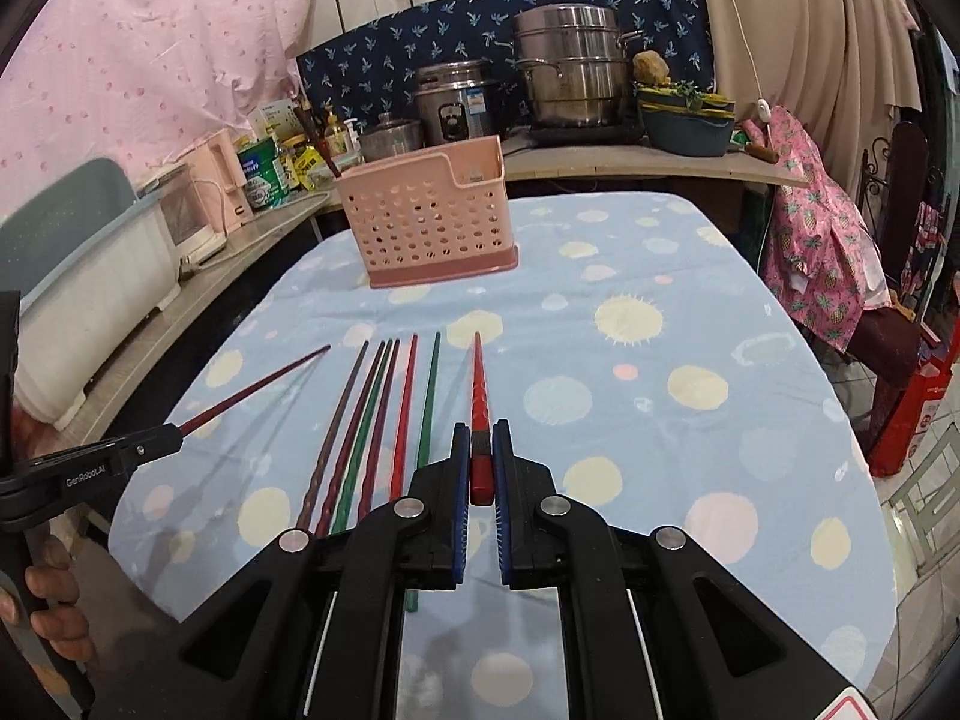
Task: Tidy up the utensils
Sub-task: 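Lift both chopsticks and carry them toward the pink holder with both grippers, then lower both chopsticks into the pink holder with both grippers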
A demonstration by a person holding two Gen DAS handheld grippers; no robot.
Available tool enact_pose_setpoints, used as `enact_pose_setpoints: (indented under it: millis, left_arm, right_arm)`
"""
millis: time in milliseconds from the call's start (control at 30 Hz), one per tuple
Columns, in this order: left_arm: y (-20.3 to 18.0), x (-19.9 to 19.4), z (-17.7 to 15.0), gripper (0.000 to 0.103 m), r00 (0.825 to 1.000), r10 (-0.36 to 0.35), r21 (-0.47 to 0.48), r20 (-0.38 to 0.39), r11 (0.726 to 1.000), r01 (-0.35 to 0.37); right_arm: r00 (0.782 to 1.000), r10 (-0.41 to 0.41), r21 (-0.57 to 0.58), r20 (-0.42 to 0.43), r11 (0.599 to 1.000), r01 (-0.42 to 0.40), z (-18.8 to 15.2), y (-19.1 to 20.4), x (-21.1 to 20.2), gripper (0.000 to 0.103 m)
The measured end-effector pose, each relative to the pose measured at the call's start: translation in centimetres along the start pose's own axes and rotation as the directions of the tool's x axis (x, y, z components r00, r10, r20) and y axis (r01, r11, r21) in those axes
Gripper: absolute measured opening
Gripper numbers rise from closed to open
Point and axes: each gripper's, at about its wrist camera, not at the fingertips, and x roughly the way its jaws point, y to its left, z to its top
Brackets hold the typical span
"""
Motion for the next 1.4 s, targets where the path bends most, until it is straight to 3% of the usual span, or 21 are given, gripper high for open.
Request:
enact_pose_setpoints:
  millis: [433,1100,1400]
  left_arm:
    - [-0.1,-2.1,8.0,0.007,0.990,0.003,-0.030,0.143,1.000,0.001]
    - [-2.9,-2.1,18.5,0.007,0.966,-0.033,-0.005,0.255,0.999,0.035]
    - [-4.8,-4.2,24.6,0.007,0.937,-0.063,-0.006,0.343,0.998,0.069]
  right_arm:
    - [0.989,0.021,0.041,0.148,0.999,-0.027,7.6,-1.2,-0.5,0.007]
    - [0.976,0.058,0.056,0.211,0.996,-0.071,15.4,-0.9,2.2,0.007]
    - [0.942,0.104,0.020,0.318,0.993,-0.117,22.2,0.7,1.3,0.007]
